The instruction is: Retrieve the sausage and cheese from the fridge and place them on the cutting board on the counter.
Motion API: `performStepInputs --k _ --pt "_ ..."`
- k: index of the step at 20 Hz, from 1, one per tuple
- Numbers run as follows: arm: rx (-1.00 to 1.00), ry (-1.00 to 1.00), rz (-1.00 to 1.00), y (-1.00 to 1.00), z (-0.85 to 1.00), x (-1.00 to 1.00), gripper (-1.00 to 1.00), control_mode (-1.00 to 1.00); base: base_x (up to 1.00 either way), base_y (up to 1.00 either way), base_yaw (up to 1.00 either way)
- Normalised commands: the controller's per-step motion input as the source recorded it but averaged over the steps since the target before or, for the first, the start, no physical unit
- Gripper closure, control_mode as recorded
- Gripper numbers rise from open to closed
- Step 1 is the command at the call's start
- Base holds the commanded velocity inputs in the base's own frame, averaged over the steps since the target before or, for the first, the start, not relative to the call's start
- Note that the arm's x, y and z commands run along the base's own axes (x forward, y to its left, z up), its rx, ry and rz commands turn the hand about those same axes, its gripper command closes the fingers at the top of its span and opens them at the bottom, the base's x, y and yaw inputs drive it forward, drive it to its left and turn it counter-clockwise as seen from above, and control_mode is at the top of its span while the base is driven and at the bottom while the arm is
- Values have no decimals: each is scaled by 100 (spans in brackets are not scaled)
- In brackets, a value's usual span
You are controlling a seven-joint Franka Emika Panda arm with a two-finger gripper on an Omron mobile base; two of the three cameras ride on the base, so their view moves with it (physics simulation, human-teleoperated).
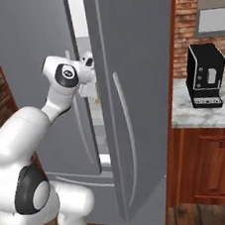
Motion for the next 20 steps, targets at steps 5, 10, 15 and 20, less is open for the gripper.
performStepInputs --k 5,10,15,20 --pt "2 25 -15 -100 0 -68 -100 -100 0 0 0" --pt "0 7 -17 -100 -11 -73 -100 -100 0 0 0" --pt "18 -11 0 -62 -5 -23 -100 -100 0 0 0" --pt "32 -57 9 28 23 -7 -100 -100 0 0 0"
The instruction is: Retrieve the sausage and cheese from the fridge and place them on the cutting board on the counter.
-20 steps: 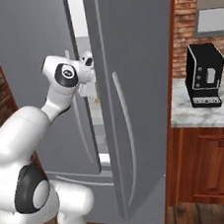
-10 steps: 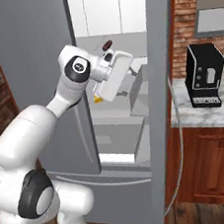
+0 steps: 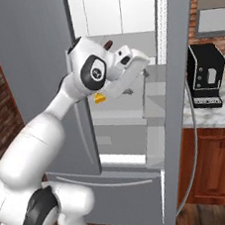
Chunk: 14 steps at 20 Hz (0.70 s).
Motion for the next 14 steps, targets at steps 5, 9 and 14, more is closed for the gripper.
performStepInputs --k 5,9,14 --pt "20 -79 31 94 33 -1 -100 -100 0 0 0" --pt "5 -61 23 100 0 -24 -100 -100 0 0 0" --pt "27 -38 26 99 -35 -61 -100 -100 0 0 0"
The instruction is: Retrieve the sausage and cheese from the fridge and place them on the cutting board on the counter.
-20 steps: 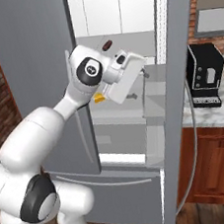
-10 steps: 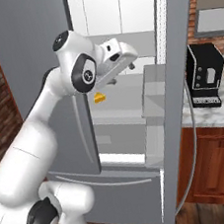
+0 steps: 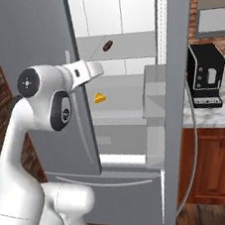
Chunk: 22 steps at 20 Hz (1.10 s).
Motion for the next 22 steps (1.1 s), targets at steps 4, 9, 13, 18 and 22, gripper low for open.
performStepInputs --k 4,9,13,18,22 --pt "53 -3 25 98 -45 -44 -100 -100 0 0 0" --pt "22 14 -7 69 -2 9 -100 -100 0 0 0" --pt "1 24 -28 15 2 19 -100 -100 0 0 0" --pt "0 9 -17 0 0 55 -100 -100 0 0 0" --pt "0 10 4 0 -3 56 -100 -100 0 0 0"
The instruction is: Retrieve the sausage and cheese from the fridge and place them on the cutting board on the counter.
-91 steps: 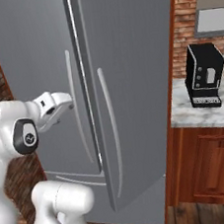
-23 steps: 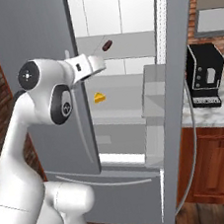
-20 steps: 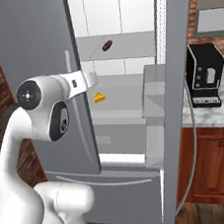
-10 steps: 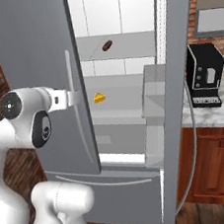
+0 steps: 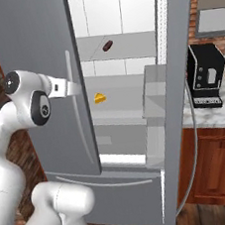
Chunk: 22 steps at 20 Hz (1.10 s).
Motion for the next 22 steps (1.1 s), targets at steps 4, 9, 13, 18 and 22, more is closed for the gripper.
performStepInputs --k 4,9,13,18,22 --pt "2 14 9 1 -10 41 -100 -100 0 0 0" --pt "0 9 5 17 -17 48 -100 -100 0 0 0" --pt "0 0 0 40 -37 53 -100 -100 0 0 0" --pt "0 0 0 11 -33 74 -100 -100 0 0 0" --pt "0 0 0 4 -20 71 -100 -100 0 0 0"
